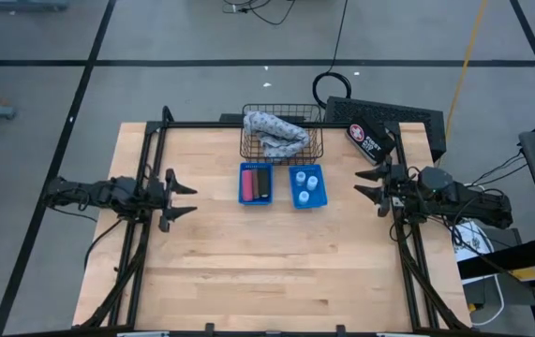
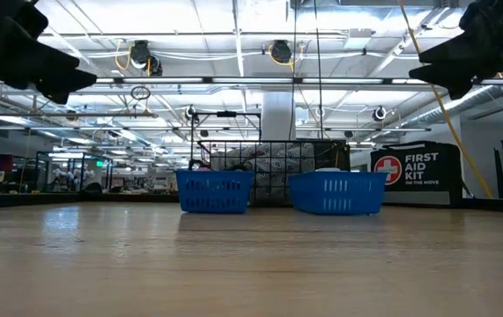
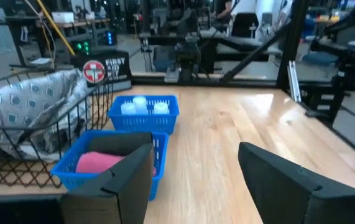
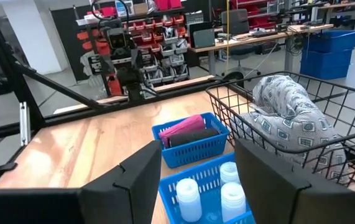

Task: Pick & Place Medicine items
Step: Return to Home Position

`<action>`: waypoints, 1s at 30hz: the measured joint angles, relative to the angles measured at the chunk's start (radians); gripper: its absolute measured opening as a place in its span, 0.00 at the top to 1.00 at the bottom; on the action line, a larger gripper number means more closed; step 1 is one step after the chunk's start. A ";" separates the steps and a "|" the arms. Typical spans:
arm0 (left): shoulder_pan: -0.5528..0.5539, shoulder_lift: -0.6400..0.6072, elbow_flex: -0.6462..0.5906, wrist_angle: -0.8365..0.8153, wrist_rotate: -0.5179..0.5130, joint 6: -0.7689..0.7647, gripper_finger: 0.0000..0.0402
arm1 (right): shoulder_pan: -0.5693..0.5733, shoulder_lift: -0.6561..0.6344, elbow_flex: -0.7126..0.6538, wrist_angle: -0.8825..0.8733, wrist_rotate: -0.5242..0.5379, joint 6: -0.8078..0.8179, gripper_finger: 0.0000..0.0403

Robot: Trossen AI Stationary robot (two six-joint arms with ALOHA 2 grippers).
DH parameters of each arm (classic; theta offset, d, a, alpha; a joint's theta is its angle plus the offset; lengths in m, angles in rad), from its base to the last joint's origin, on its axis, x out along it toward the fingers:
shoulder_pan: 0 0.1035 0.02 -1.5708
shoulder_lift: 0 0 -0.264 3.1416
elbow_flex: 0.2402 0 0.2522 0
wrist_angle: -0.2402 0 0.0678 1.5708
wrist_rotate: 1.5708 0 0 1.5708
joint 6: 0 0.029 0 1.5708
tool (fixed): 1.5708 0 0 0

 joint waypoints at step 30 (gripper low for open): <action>0.000 0.001 -0.101 0.201 0.077 0.001 0.40 | 0.003 0.001 -0.310 0.396 -0.081 0.000 0.51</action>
